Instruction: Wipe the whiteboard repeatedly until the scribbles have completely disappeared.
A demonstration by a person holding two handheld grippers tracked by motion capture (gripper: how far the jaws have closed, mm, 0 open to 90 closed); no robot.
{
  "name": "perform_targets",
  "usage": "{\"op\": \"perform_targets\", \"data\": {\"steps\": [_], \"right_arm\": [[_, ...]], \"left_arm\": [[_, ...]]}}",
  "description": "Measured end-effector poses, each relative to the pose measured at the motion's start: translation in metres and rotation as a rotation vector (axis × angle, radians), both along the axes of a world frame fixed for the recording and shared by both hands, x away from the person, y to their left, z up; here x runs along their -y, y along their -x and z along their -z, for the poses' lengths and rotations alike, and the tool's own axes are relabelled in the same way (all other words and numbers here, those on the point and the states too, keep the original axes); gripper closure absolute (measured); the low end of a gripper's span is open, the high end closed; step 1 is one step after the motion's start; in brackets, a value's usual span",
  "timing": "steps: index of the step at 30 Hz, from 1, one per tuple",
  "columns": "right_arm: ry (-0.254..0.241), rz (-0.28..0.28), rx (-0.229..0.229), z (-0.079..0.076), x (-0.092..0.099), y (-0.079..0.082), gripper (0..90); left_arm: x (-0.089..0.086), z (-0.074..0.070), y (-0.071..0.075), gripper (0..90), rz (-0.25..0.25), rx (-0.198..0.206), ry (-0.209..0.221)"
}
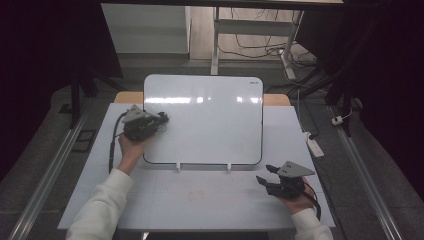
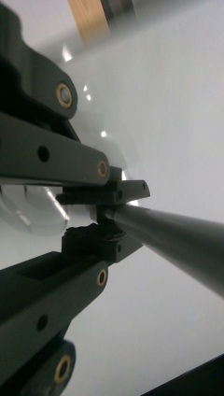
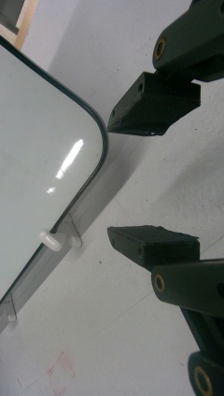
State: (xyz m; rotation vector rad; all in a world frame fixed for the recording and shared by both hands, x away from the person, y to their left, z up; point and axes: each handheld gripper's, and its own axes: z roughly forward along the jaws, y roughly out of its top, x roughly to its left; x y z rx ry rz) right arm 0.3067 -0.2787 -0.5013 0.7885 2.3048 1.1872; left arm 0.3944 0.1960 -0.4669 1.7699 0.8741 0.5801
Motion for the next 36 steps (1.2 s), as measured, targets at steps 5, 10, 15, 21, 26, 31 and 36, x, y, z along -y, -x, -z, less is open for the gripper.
{"op": "perform_targets", "data": {"steps": [5,10,15,21,26,31,36], "right_arm": [[-0.004,0.002,0.007,-0.001,0.001,0.001,43.0],[-0.002,0.0,0.003,-0.001,0.001,0.001,43.0],[0.001,-0.004,0.002,0.0,0.0,0.001,43.0],[-0.004,-0.003,0.005,-0.001,0.0,0.002,43.0],[0.002,-0.008,0.0,0.0,-0.001,0.001,43.0],[0.0,-0.006,0.004,-0.001,-0.001,0.001,43.0],[0.001,-0.006,0.001,0.0,-0.001,0.002,43.0]], "left_arm": [[-0.02,-0.007,-0.007,78.2,-0.083,0.02,0.039],[-0.036,-0.006,-0.008,78.1,-0.122,0.006,0.095],[-0.008,-0.002,0.001,78.1,-0.03,0.006,-0.02],[-0.055,-0.006,-0.006,78.1,-0.152,0.009,0.096],[-0.052,-0.003,-0.003,78.1,-0.117,-0.007,0.114],[-0.026,0.004,0.007,78.1,-0.032,-0.012,0.023],[-0.053,-0.003,0.0,78.2,-0.142,0.004,0.101]]}}
